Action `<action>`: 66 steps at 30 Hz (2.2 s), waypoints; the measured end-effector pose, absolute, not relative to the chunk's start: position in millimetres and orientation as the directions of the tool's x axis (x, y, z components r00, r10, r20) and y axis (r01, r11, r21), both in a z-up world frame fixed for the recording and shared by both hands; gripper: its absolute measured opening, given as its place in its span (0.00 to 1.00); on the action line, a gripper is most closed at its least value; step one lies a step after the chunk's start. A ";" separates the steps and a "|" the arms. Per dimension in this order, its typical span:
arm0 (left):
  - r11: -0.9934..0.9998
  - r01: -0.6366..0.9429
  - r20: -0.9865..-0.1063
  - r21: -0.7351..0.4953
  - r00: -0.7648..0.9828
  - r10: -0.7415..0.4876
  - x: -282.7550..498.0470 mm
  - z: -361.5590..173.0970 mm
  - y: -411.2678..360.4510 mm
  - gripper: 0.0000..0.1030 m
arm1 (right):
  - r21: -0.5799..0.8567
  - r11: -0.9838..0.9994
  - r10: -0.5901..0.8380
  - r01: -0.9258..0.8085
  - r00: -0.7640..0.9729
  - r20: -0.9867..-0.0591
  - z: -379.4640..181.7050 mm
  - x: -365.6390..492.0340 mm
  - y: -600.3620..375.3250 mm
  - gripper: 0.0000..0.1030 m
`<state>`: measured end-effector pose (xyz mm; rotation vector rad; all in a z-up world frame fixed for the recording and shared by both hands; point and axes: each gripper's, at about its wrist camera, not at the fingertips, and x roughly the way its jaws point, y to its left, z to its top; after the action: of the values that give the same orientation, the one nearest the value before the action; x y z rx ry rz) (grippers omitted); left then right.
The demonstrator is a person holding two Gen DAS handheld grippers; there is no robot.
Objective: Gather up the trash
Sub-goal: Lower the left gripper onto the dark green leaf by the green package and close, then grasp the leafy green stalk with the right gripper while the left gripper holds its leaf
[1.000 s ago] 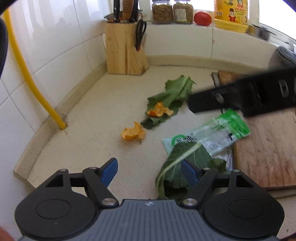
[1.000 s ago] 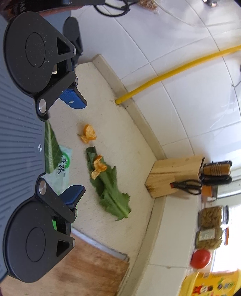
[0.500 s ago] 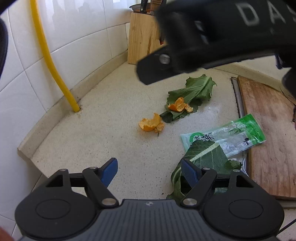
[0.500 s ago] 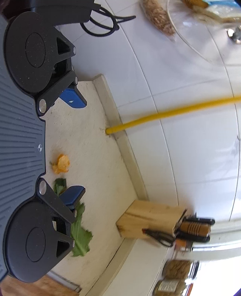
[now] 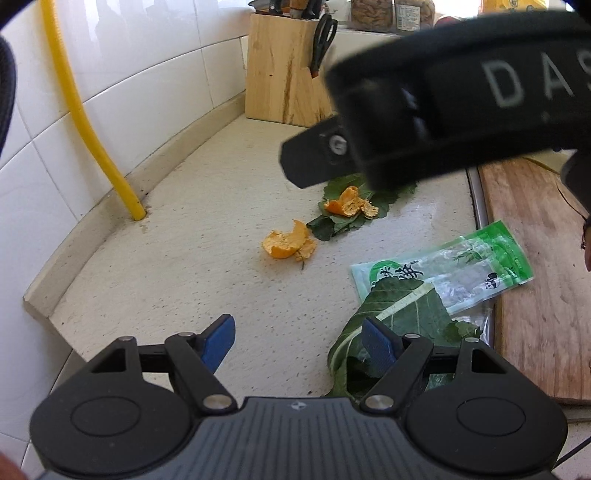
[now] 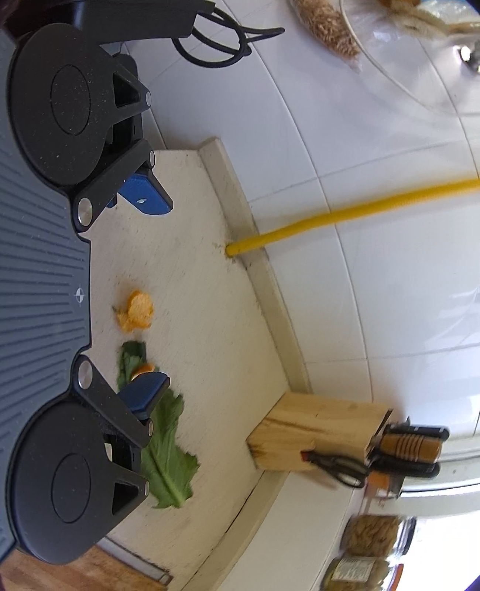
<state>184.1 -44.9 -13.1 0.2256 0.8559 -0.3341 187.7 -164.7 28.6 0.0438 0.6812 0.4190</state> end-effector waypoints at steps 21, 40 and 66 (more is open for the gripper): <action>0.735 0.669 -0.734 0.110 0.553 -0.394 165.7 -12.7 -72.1 0.71 | 0.190 0.976 0.213 -0.109 0.675 -0.706 -18.9 154.0 -249.1 0.94; 0.739 0.664 -0.794 -0.108 0.390 -0.466 209.6 -27.8 -60.2 0.11 | 0.187 0.975 0.217 -0.117 0.644 -0.733 -36.3 149.4 -266.9 0.94; 0.806 0.458 -0.615 -0.374 0.528 -0.585 236.4 5.0 11.2 0.07 | 0.434 0.899 0.300 0.056 0.644 -0.704 -56.6 269.4 -297.1 0.94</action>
<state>236.4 11.2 5.0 -0.1737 0.7991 -0.6269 269.4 -297.1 -56.6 0.4447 0.8676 0.1442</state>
